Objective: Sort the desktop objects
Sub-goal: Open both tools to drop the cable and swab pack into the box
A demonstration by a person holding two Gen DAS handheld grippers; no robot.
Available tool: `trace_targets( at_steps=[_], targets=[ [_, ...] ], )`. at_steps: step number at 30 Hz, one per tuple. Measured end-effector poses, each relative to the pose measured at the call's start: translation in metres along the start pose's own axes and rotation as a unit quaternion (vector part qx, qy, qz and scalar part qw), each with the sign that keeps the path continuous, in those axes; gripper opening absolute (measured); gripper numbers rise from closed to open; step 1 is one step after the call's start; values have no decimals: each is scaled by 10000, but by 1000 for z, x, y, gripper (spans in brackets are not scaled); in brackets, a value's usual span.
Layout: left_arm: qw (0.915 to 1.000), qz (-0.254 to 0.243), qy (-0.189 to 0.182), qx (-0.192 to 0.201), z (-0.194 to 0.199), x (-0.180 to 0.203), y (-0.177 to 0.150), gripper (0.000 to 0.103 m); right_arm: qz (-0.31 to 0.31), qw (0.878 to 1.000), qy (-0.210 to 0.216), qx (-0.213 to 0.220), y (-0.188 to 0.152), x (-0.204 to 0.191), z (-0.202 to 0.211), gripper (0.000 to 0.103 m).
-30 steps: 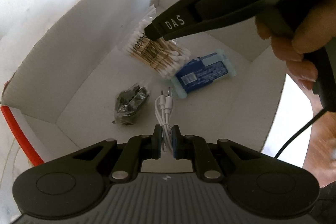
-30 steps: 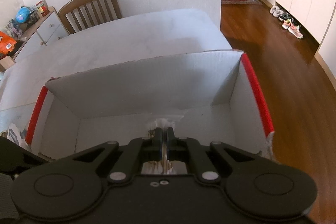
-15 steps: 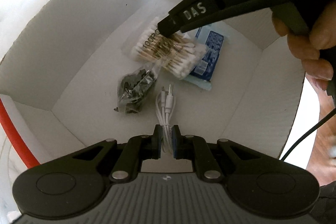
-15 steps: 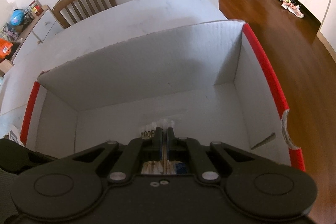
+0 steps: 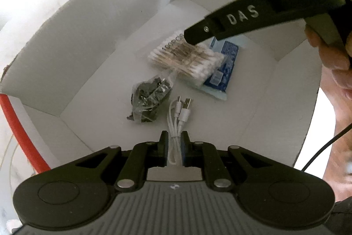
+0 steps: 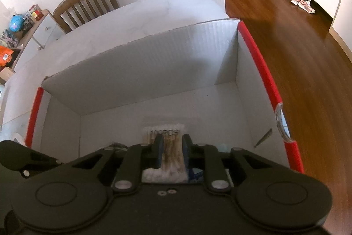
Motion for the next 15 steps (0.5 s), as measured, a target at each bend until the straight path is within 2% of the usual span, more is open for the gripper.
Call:
trace_targets(
  at_steps=[15],
  targets=[
    [9983, -11, -63, 581, 25, 10, 0, 10, 526, 9978, 370, 155, -16, -22, 43, 28]
  ],
)
Point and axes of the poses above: each gripper's, at about its wrist camera, not at the fingertips, and z roughly against the way its jaws point, x to its right, y to its top, the point moved 8 cm from there along -z, roughly the way its jaws point, and after that the axes turned 3 degrees about -z, right-handed, at the moved point
